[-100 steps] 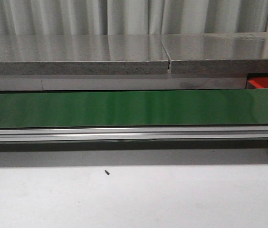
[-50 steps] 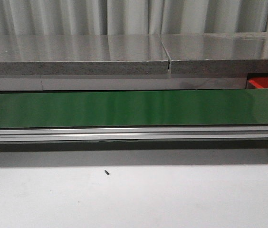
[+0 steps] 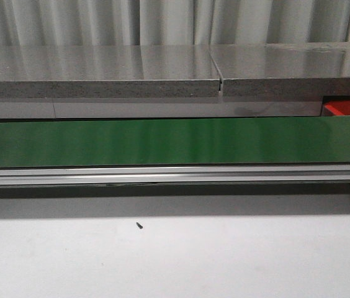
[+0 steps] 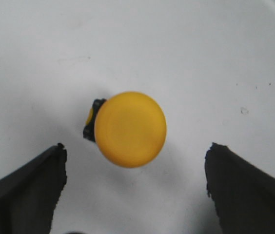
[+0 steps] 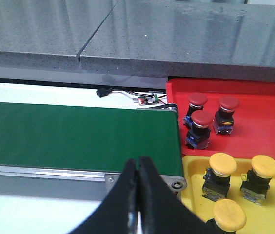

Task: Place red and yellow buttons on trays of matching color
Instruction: 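Grasp a yellow push button from the pile with the left gripper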

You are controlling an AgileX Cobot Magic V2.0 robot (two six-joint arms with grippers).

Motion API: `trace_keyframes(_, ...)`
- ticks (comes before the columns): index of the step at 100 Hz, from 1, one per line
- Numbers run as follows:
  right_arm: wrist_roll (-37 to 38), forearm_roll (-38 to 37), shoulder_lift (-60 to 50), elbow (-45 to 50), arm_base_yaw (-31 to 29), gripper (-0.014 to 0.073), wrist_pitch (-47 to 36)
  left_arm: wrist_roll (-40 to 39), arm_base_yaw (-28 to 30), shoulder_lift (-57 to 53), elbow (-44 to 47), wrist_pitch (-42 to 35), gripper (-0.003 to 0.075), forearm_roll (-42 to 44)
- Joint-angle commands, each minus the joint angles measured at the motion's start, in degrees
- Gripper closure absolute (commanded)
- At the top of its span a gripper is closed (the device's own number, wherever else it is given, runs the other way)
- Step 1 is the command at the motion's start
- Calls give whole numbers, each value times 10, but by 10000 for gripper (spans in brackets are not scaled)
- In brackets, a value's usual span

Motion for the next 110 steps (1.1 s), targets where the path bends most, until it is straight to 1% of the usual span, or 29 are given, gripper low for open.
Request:
trace_keyframes(1, -7, -2, 5, -14, -1, 708, -41, -8, 1, -19, -33, -31, 154, -22)
trace_keyframes(22, -7, -2, 5, -14, -1, 708, -41, -8, 0, 7, -54, -33, 157, -27)
trace_keyframes(29, -7, -2, 5, -14, -1, 708, -41, -8, 0, 7, -54, -40, 178, -27)
trace_keyframes(34, -7, -2, 5, -14, -1, 708, -41, -8, 0, 7, -56, -43, 202, -27)
trace_keyframes(58, -7, -2, 5, -14, -1, 708, -41, -8, 0, 7, -56, -34, 381, -27)
trace_keyframes(70, -7, -2, 5, -14, -1, 708, -41, -8, 0, 7, -56, -31, 430, -27)
trace_keyframes(101, -7, -2, 5, -14, -1, 708, -41, -8, 0, 0, -56, -28, 440, -30)
trace_keyframes(110, -7, -2, 5, -14, -1, 708, -41, 5, 0, -14, -56, -22, 440, -30)
